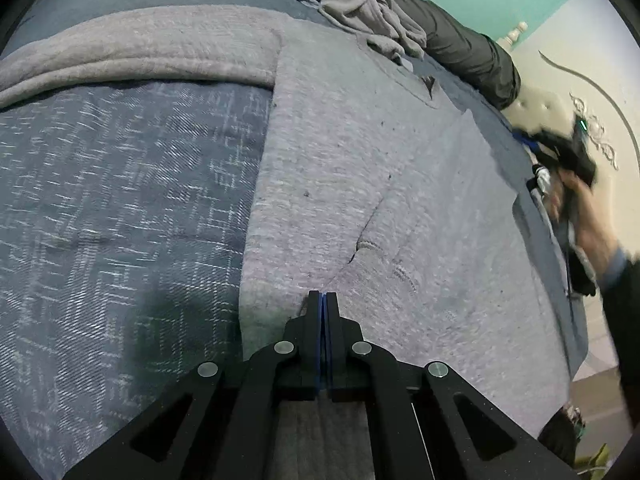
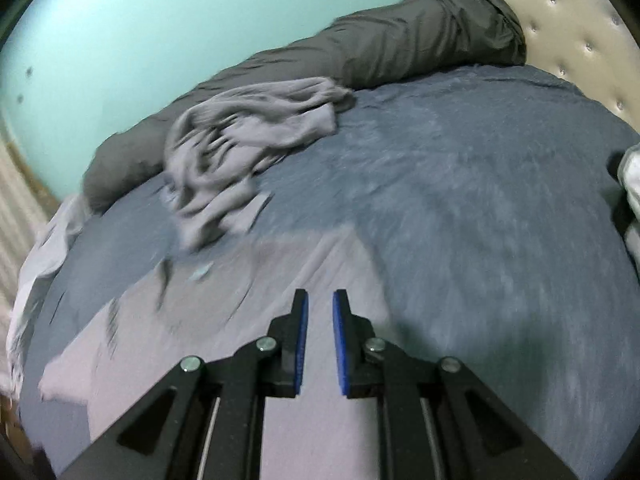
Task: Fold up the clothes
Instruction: 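Move the left tool to the other grey sleeve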
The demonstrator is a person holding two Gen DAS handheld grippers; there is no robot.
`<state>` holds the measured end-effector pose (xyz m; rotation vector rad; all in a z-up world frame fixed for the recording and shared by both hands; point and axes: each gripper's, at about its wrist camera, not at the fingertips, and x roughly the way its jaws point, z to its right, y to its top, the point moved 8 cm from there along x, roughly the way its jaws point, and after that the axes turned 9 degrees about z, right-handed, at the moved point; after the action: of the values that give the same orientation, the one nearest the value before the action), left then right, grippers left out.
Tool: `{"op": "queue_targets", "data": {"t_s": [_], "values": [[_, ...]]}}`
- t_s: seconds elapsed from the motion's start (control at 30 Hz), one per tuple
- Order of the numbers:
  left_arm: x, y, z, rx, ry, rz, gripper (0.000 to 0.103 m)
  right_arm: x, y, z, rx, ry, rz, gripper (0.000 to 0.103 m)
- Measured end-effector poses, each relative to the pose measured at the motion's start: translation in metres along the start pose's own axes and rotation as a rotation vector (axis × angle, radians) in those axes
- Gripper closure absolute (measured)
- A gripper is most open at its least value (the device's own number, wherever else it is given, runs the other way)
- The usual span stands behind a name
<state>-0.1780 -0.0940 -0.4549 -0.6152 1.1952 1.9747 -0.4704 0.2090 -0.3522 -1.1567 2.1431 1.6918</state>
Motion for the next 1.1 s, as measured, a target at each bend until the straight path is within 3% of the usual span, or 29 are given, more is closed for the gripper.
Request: {"op": "queue_targets", "data": {"t_s": [0.17, 0.43, 0.53, 0.67, 0.77, 0.9, 1.1], "values": [[-0.021, 0.001, -0.006, -0.022, 0.017, 0.036, 0.089, -0.051, -0.065, -0.048, 0.077, 0.134, -0.005, 0.091], [-0.046, -0.002, -0.020, -0.034, 0.029, 0.078, 0.088, -0.094, -0.158, -0.119, 0.157, 0.266, -0.060, 0.091], [-0.051, 0.005, -0.031, -0.058, 0.054, 0.099, 0.086, -0.095, -0.176, -0.131, 0.160, 0.279, -0.086, 0.091], [-0.071, 0.019, -0.061, -0.147, 0.078, 0.140, 0.081, -0.095, -0.174, -0.133, 0.170, 0.289, -0.090, 0.088], [-0.083, 0.034, -0.084, -0.193, 0.105, 0.165, 0.080, -0.097, -0.168, -0.133, 0.149, 0.293, -0.066, 0.074], [-0.110, 0.066, -0.139, -0.265, 0.200, 0.215, 0.076, -0.094, -0.172, -0.123, 0.190, 0.302, -0.073, 0.074], [-0.143, 0.101, -0.230, -0.478, 0.275, 0.285, 0.073, -0.094, -0.170, -0.113, 0.225, 0.296, -0.062, 0.074]]}}
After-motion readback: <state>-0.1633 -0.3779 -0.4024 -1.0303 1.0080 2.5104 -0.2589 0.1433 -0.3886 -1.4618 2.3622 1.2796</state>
